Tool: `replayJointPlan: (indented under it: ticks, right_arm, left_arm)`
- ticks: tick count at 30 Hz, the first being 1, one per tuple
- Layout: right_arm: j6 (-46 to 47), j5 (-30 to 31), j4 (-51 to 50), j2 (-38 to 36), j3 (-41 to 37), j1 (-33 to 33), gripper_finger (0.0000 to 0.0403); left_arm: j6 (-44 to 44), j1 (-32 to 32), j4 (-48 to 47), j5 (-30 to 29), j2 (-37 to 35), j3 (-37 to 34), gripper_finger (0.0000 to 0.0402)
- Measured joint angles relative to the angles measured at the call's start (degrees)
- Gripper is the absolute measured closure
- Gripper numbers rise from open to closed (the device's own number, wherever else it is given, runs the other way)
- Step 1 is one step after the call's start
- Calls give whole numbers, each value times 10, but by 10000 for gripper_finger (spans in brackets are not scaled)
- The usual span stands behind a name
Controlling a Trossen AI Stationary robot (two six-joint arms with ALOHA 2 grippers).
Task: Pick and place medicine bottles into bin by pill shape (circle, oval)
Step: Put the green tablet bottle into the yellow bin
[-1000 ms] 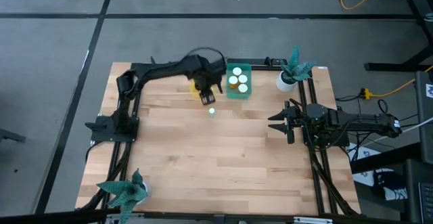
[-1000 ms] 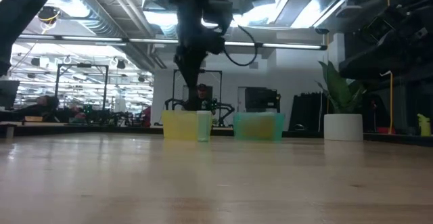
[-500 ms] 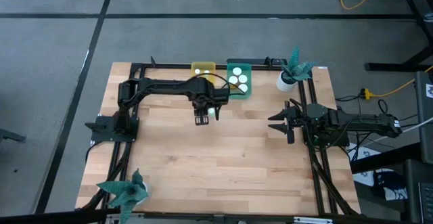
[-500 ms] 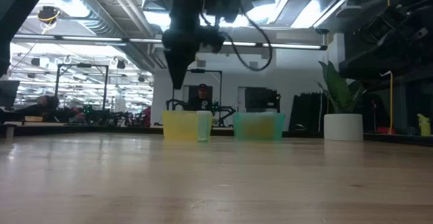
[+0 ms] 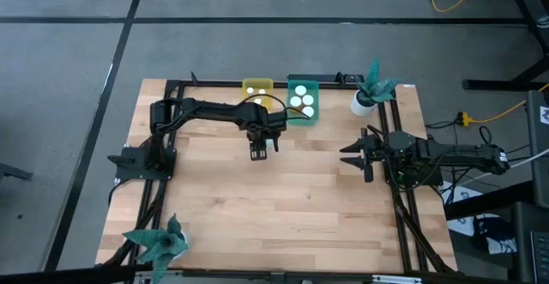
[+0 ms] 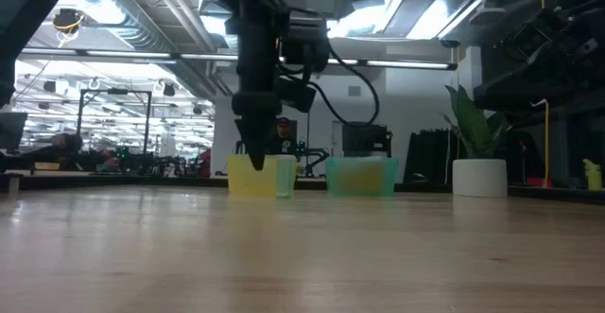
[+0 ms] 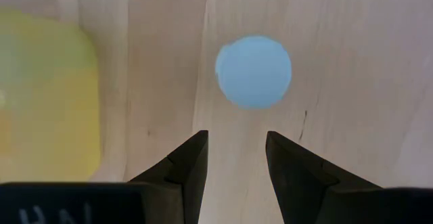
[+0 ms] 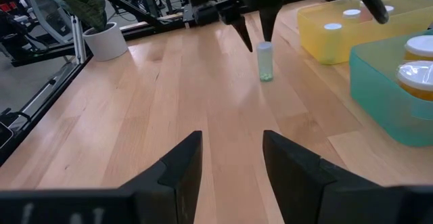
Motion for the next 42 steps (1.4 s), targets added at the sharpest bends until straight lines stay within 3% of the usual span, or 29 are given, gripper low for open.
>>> replayJointPlan:
  ticks: [21, 42]
  right_arm:
    - [0, 0, 0, 0, 0, 0, 245]
    - [0, 0, 0, 0, 0, 0, 245]
  left_arm:
    - [3, 0, 139, 0, 0, -19, 259]
    - [1, 0, 173, 0, 0, -19, 266]
